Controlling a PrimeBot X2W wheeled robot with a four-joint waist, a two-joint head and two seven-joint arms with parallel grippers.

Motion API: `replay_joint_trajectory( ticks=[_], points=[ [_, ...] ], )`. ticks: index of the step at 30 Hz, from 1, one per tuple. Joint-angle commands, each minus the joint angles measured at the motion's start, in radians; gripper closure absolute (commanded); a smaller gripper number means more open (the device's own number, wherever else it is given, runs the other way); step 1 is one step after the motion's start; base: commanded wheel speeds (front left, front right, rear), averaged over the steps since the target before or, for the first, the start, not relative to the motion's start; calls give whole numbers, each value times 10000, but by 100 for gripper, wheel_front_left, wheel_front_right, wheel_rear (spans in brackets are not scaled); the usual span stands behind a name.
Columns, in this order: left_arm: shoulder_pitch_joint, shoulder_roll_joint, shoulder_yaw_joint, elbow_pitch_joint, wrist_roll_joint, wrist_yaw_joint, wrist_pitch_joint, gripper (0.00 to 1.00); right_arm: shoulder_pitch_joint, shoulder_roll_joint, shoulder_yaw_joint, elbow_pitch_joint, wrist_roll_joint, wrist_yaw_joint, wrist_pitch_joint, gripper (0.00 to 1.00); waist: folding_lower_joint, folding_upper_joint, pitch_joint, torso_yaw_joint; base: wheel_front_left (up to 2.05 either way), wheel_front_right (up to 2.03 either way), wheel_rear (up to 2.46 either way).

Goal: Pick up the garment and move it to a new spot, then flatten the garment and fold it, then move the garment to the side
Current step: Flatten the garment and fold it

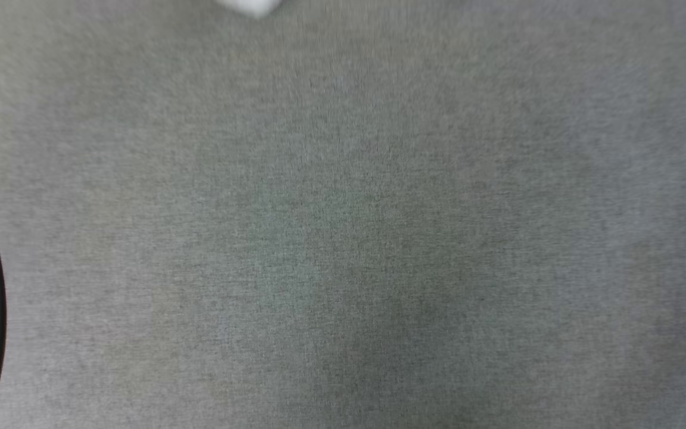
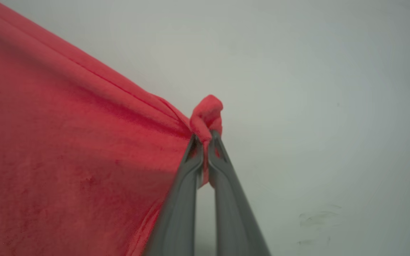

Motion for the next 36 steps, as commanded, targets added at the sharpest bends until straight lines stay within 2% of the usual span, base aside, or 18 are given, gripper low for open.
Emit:
replay_joint_trajectory(
  ticks=[1,6,9,13,17,27,30,36],
  points=[
    [-664,-85,-55,643,315,-17,-356,100,-514,60,-32,566,-262,-25,-371,100,-3,0,586,10,0,0,0],
    [-1851,-641,-237,2110,768,-29,-1384,100,-1744,213,62,1884,-871,-27,-1414,100,-3,0,973,72,0,0,0],
    [-2212,-1094,-236,2938,842,132,-2185,100,-2185,187,176,2850,-1338,-25,-2013,100,-3,0,1192,173,0,0,0],
    [-1951,-1523,-352,3775,763,134,-2913,100,-2515,355,23,3912,-1492,-27,-2778,100,-3,0,1393,306,0,0,0],
    [-1215,-1885,-644,4062,675,-21,-3296,100,-2211,455,316,4631,-1422,-25,-3421,100,-3,0,1467,392,0,0,0],
    [2279,-2734,-944,3791,81,-47,-3585,100,-392,650,691,5459,-692,-22,-4649,100,-3,0,961,758,0,0,0],
    [3679,-2992,-866,3275,-31,47,-3597,100,558,795,611,5480,-309,-22,-4991,100,-3,0,597,858,0,0,0],
    [6625,-3082,-637,2012,-162,259,-3591,100,2721,918,936,5344,363,-22,-5258,100,-3,0,-417,919,0,0,0]
  ],
)
